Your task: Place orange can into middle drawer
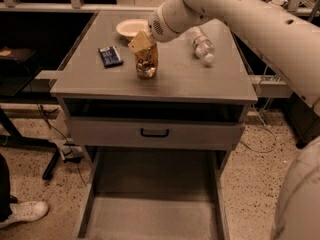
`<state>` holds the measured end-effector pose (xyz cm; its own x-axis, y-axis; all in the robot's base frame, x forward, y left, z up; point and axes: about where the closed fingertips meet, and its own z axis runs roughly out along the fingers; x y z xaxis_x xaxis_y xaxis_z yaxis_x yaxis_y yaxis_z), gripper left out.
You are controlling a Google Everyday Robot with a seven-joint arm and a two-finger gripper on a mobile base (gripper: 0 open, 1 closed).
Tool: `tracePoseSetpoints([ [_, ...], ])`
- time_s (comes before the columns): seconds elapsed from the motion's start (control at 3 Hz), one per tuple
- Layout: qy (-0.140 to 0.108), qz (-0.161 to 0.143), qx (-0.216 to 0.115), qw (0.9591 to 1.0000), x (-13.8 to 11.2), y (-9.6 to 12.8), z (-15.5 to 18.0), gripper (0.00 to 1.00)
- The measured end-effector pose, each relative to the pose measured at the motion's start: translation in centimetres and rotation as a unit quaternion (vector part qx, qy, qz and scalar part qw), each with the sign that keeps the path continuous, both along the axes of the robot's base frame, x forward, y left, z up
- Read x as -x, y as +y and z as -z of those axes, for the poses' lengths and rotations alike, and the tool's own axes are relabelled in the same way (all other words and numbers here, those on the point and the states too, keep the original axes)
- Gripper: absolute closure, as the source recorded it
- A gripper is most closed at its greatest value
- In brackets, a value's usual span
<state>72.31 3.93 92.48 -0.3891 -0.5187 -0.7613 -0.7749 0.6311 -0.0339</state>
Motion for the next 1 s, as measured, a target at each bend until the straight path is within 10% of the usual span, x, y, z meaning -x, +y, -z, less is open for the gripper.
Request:
tracePoseSetpoints([
  [1.0,-0.007,0.071,0.059,0.9957,4.1,-6.2,-1.5,1.00],
])
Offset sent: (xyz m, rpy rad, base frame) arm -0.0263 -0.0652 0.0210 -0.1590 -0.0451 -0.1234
